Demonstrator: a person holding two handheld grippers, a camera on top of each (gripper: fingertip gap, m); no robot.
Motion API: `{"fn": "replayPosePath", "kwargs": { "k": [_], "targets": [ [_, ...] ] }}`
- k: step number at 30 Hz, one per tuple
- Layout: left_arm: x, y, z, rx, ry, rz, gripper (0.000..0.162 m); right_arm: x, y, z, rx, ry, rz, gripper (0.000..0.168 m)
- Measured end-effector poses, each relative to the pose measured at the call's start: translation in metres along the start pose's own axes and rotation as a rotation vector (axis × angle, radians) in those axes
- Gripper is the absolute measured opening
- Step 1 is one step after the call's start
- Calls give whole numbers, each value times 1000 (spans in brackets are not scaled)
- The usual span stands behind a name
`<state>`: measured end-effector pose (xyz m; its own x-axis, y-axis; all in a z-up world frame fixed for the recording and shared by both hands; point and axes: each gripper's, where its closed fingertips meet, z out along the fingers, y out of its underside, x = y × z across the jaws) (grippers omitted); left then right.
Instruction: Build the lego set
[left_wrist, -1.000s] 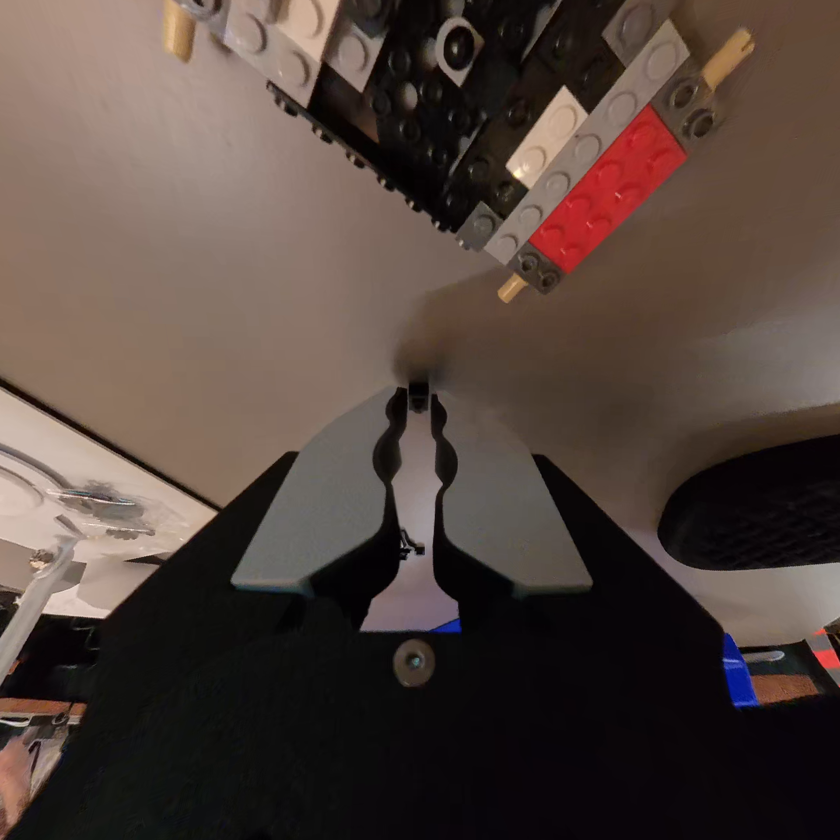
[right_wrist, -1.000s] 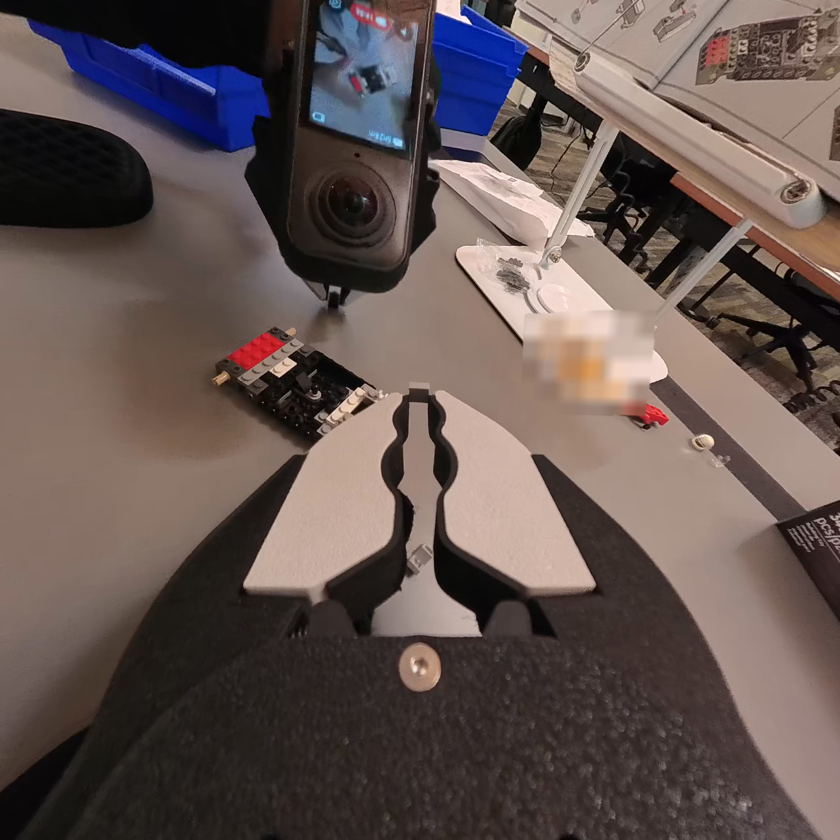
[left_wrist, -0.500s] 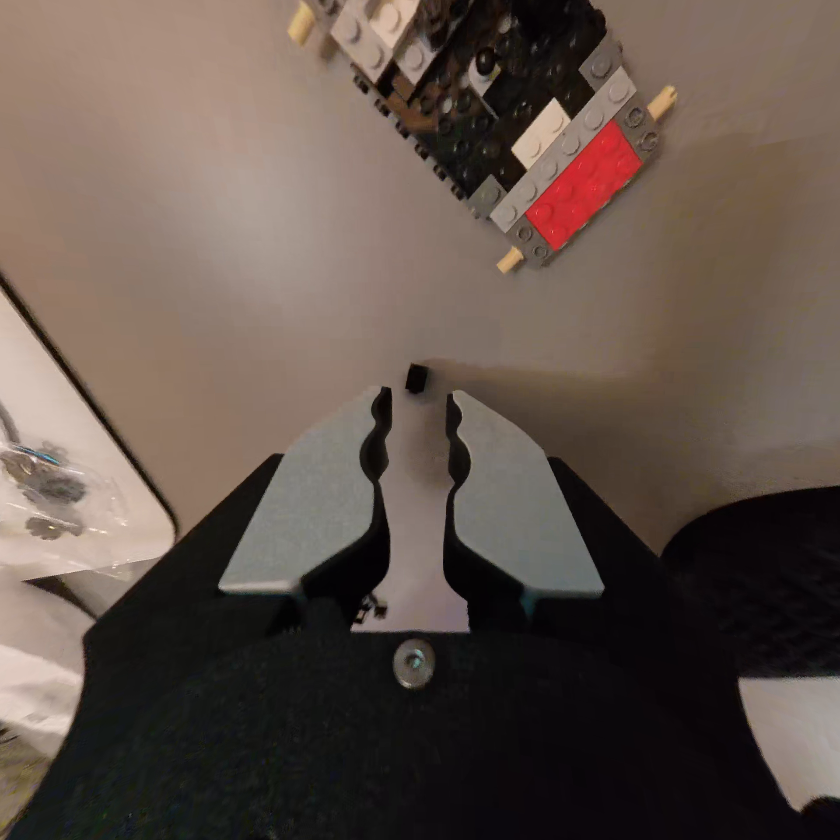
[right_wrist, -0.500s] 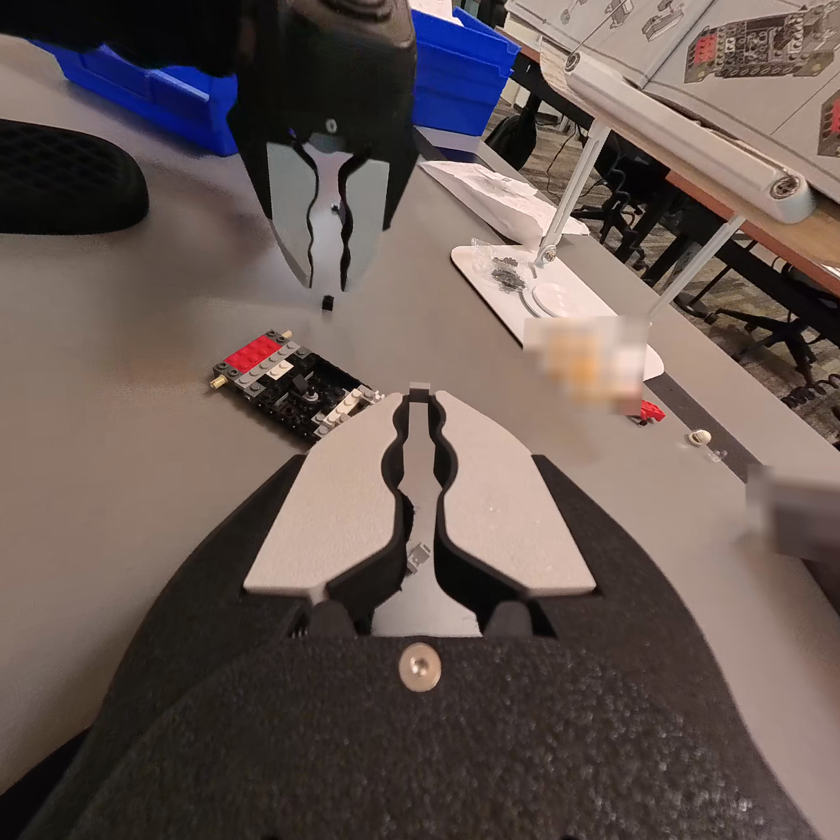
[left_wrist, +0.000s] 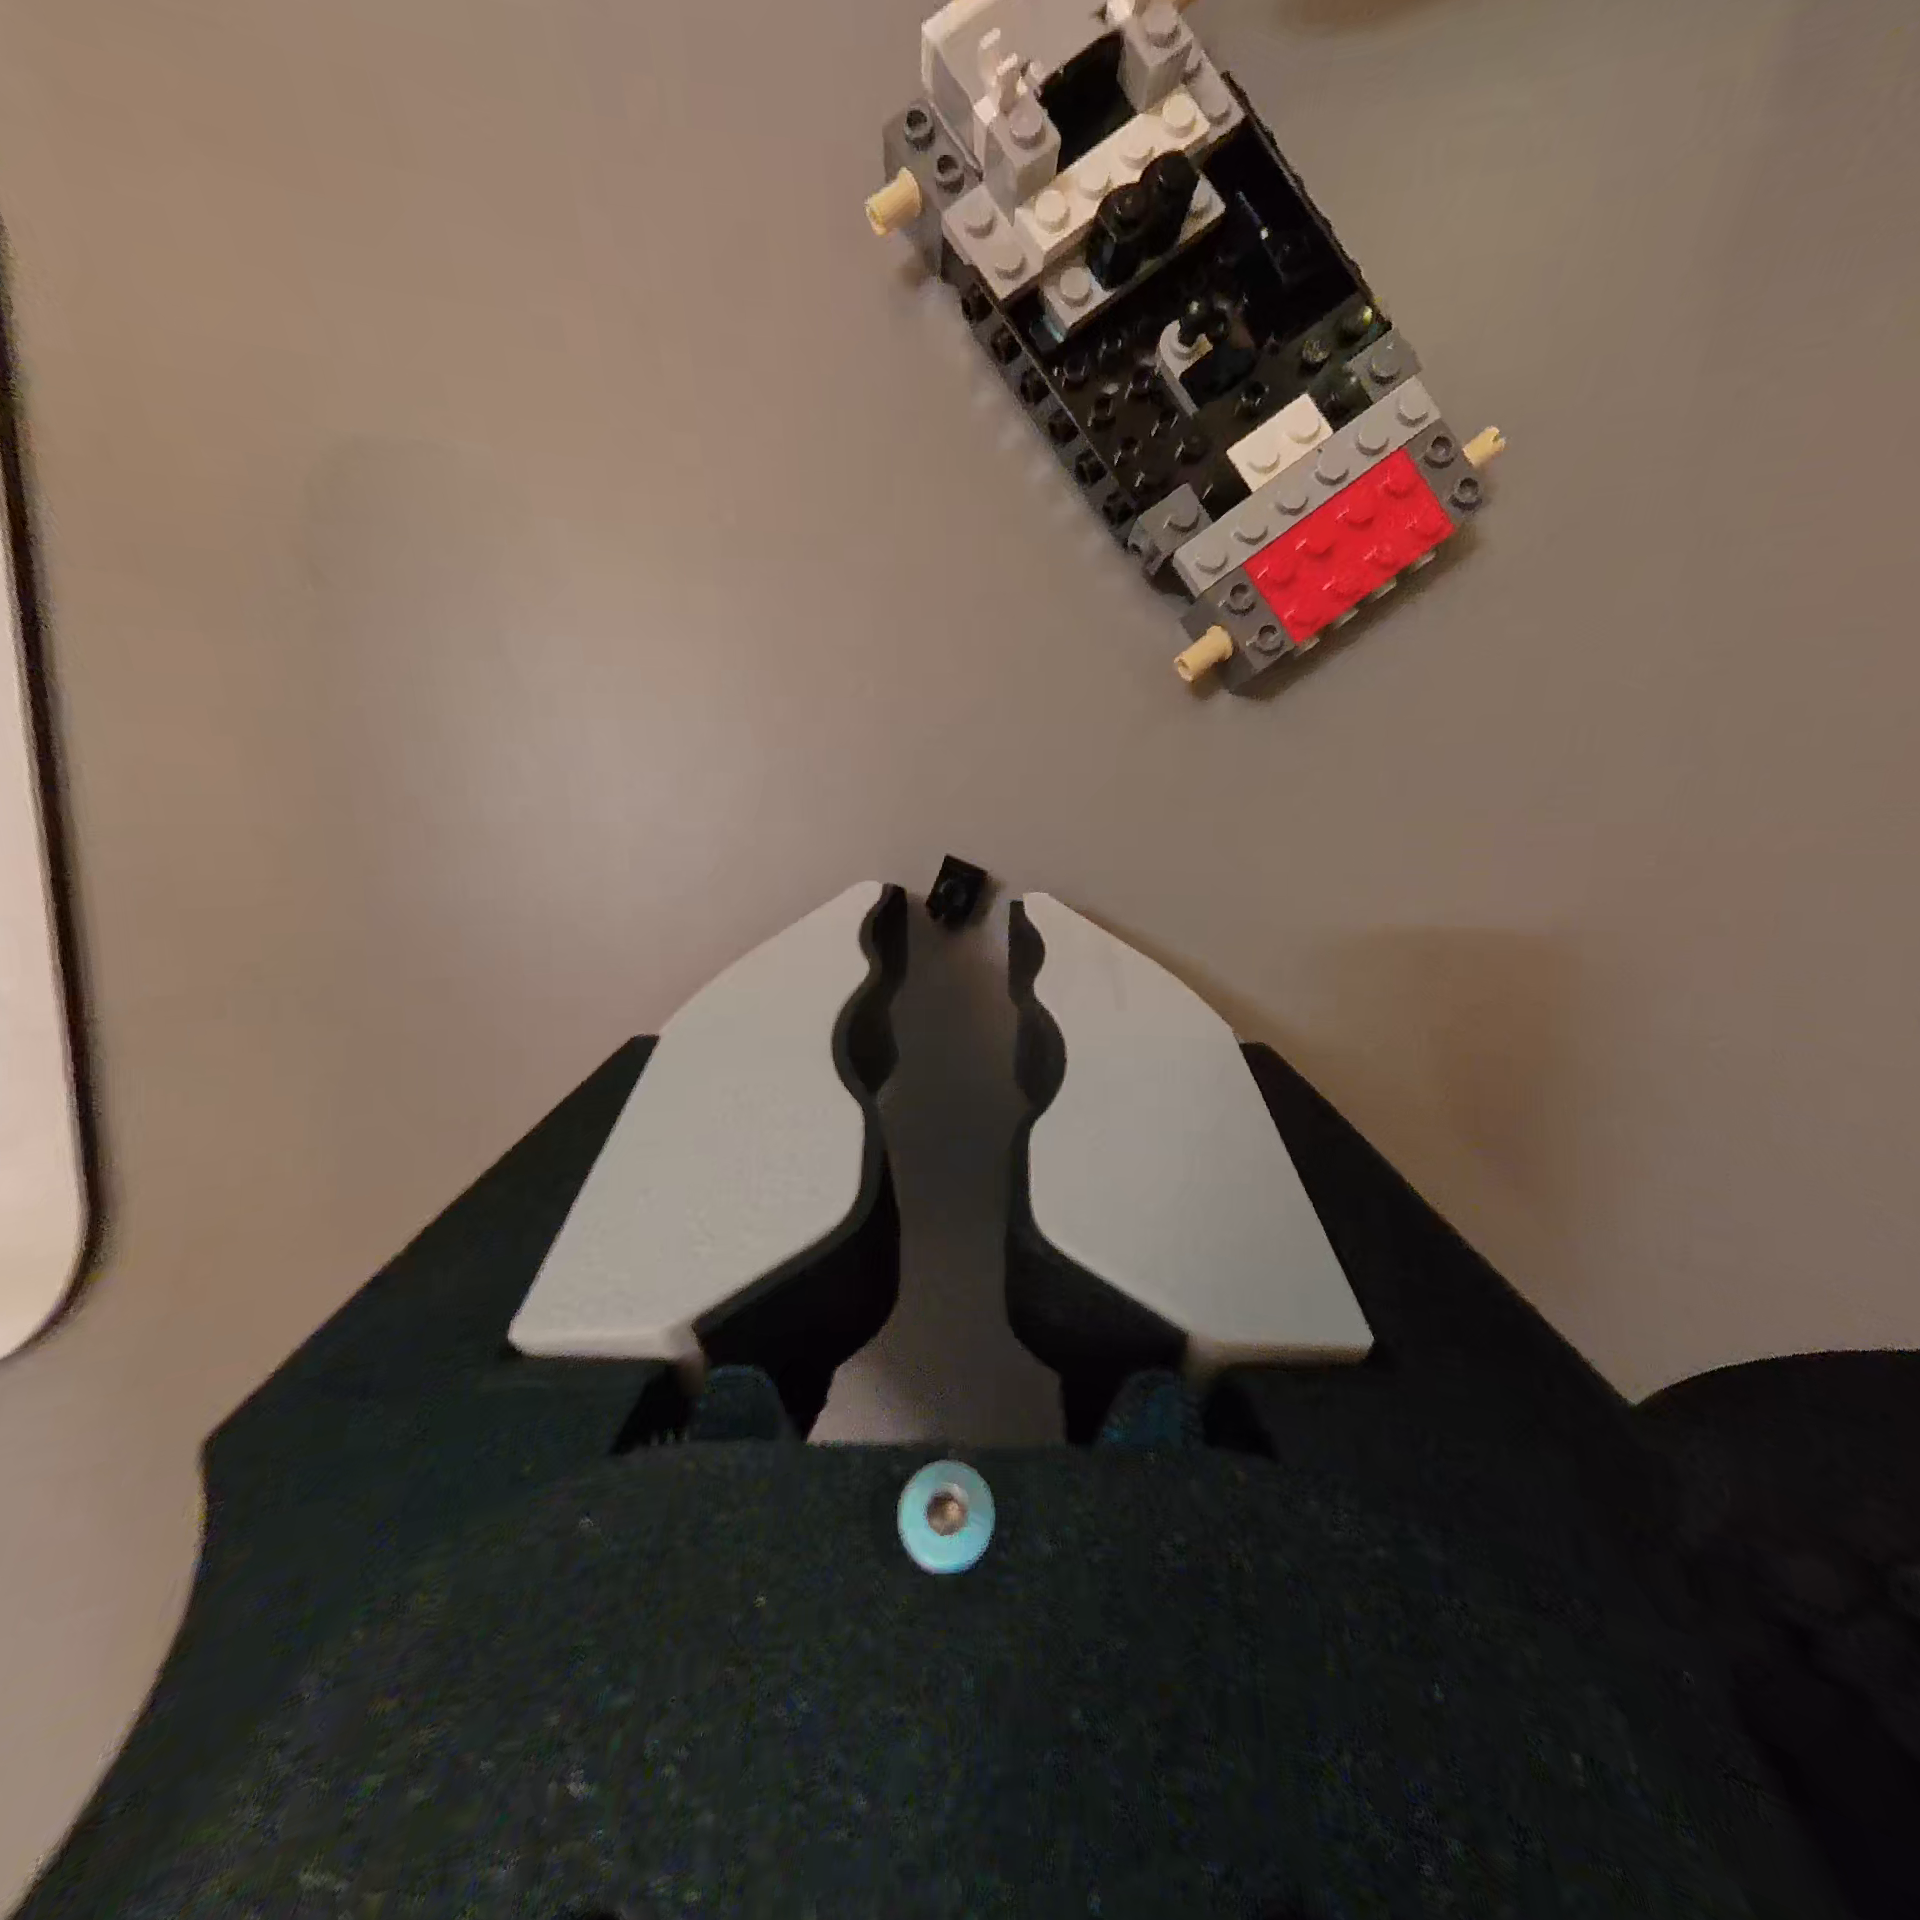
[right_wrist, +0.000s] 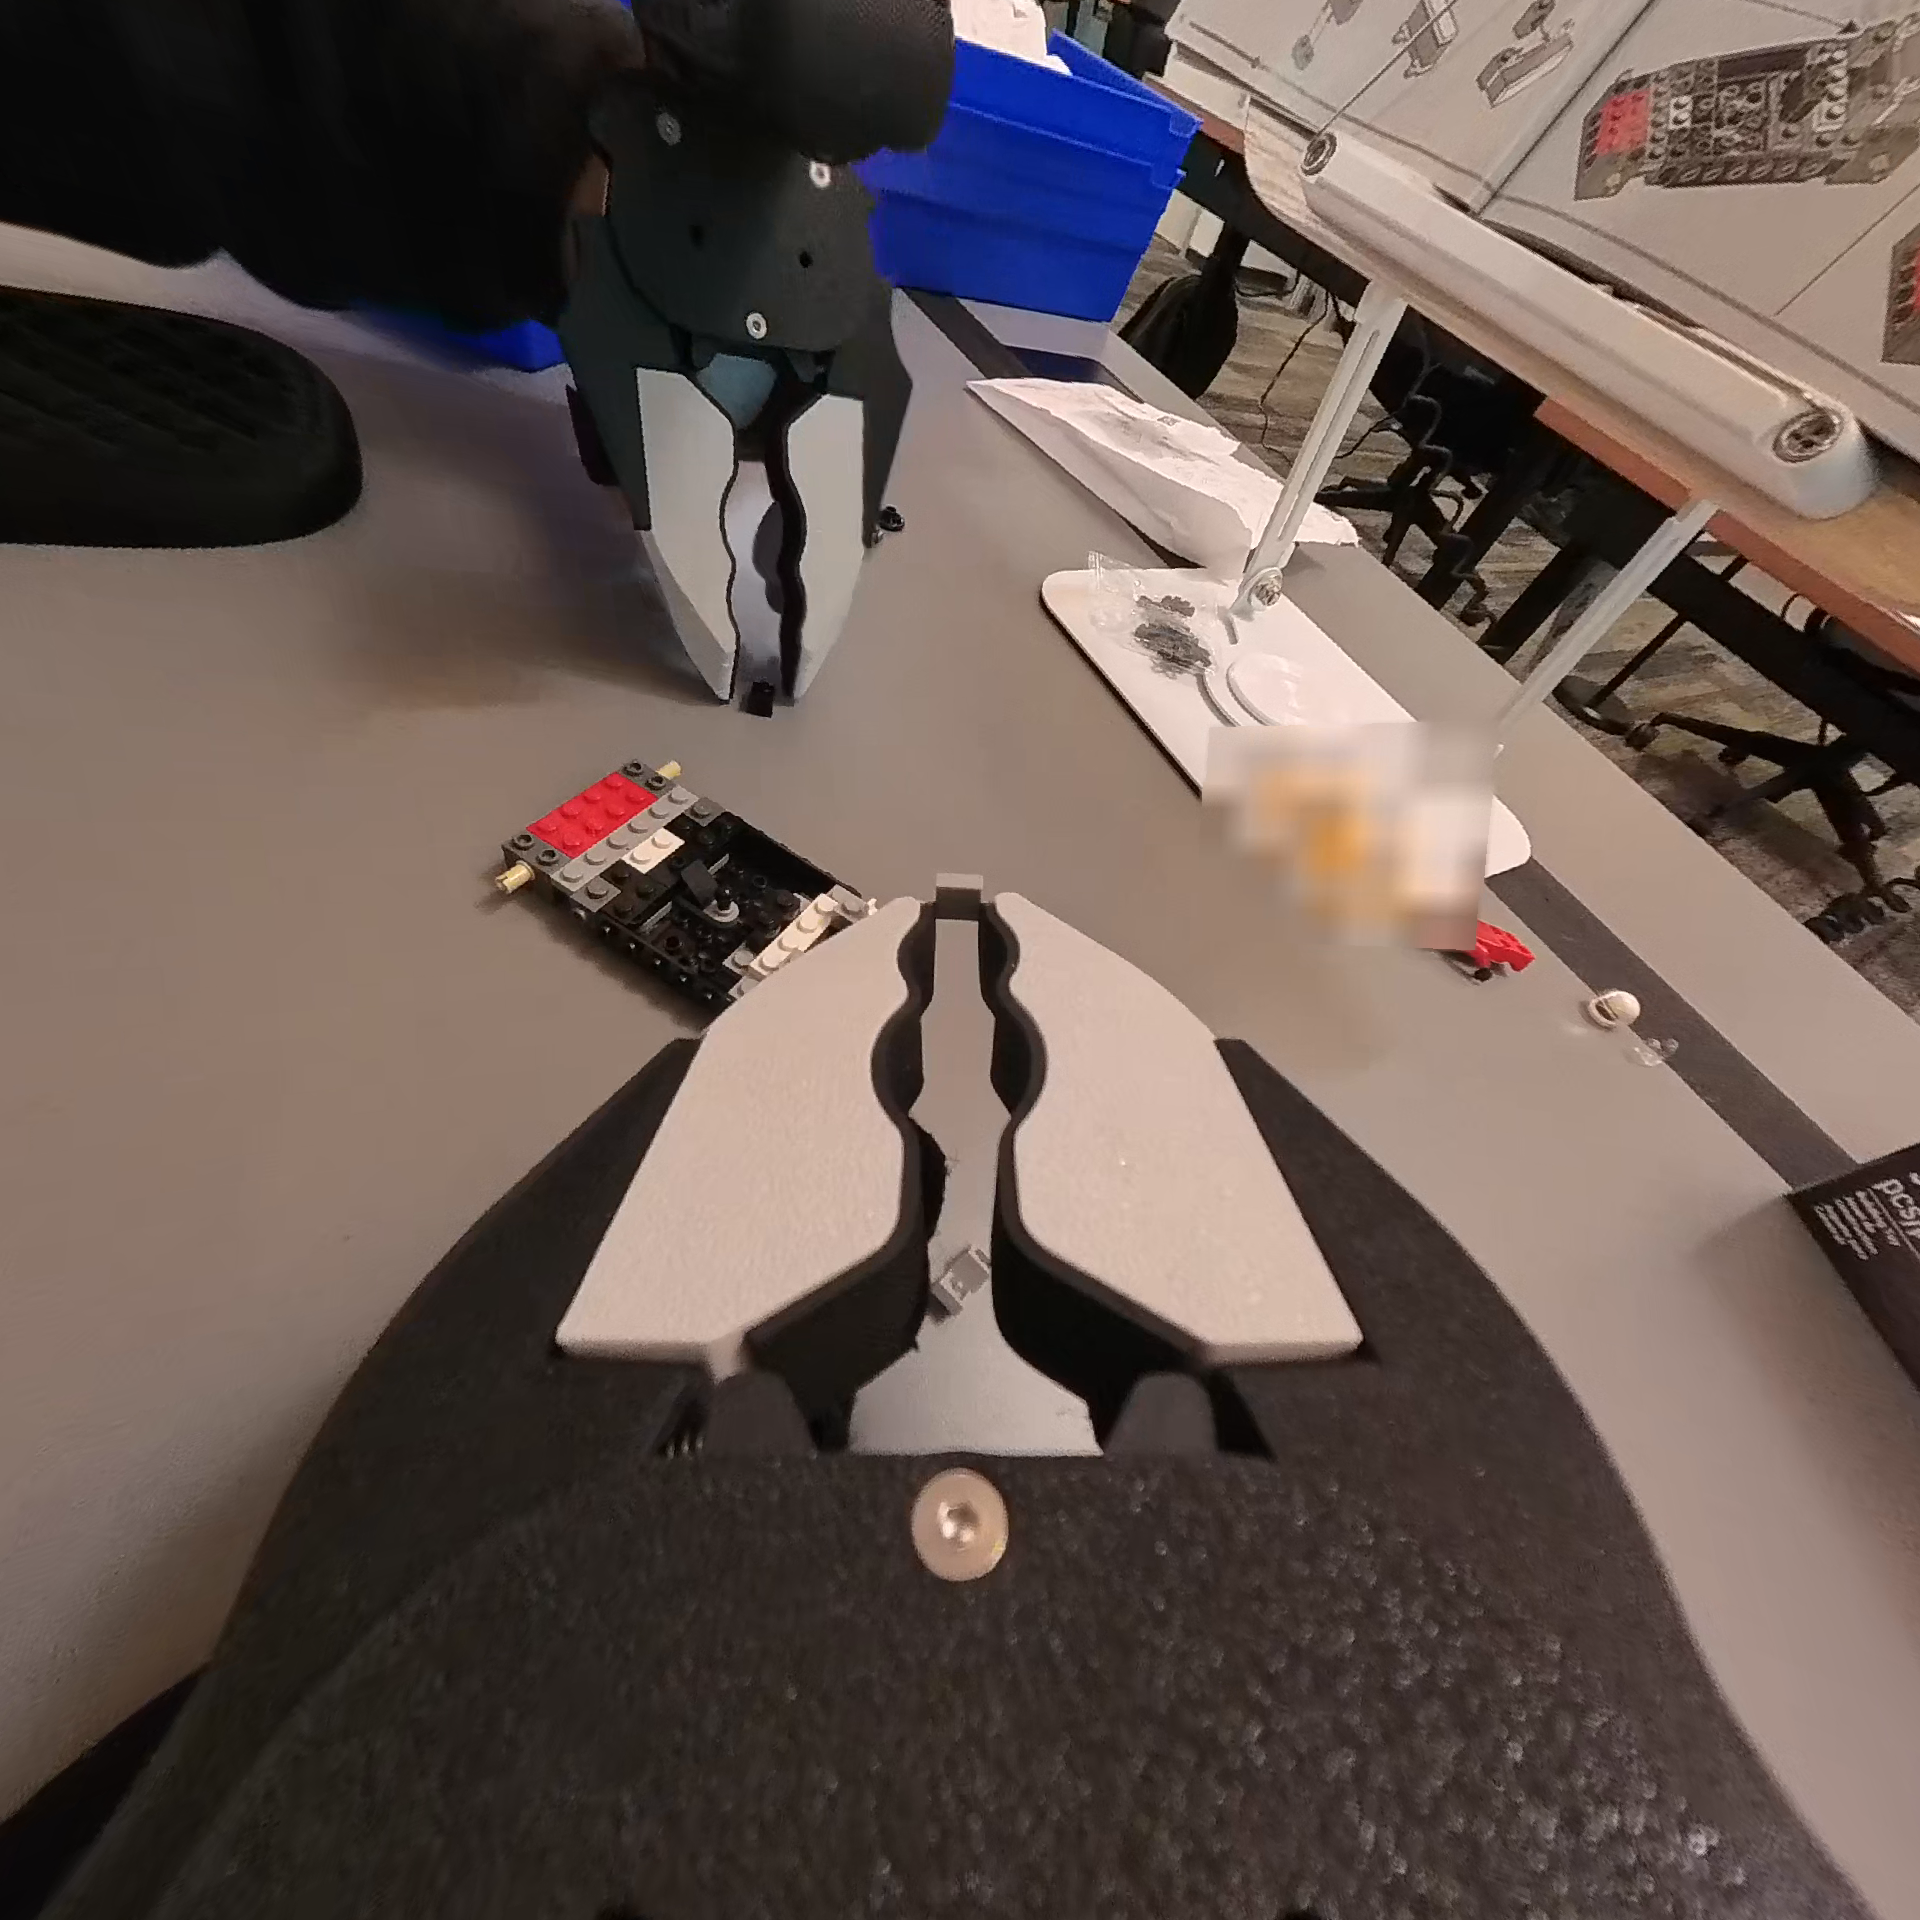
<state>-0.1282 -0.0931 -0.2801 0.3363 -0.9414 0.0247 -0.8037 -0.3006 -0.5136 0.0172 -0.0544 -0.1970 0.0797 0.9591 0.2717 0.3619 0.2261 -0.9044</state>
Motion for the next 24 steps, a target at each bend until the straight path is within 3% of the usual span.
{"fn": "replayPosePath", "kwargs": {
  "k": [11, 20, 24],
  "targets": [
    [4, -6, -1, 284, 15, -54, 10, -1, 1, 1, -1, -10, 7, 7],
    [7, -8, 1, 300, -19, -13, 9, -2, 3, 1, -6, -18, 8, 7],
    [10, -6, -2, 215, -2, -61, 5, -2, 2, 1, -5, -20, 11, 7]
  ]
}}
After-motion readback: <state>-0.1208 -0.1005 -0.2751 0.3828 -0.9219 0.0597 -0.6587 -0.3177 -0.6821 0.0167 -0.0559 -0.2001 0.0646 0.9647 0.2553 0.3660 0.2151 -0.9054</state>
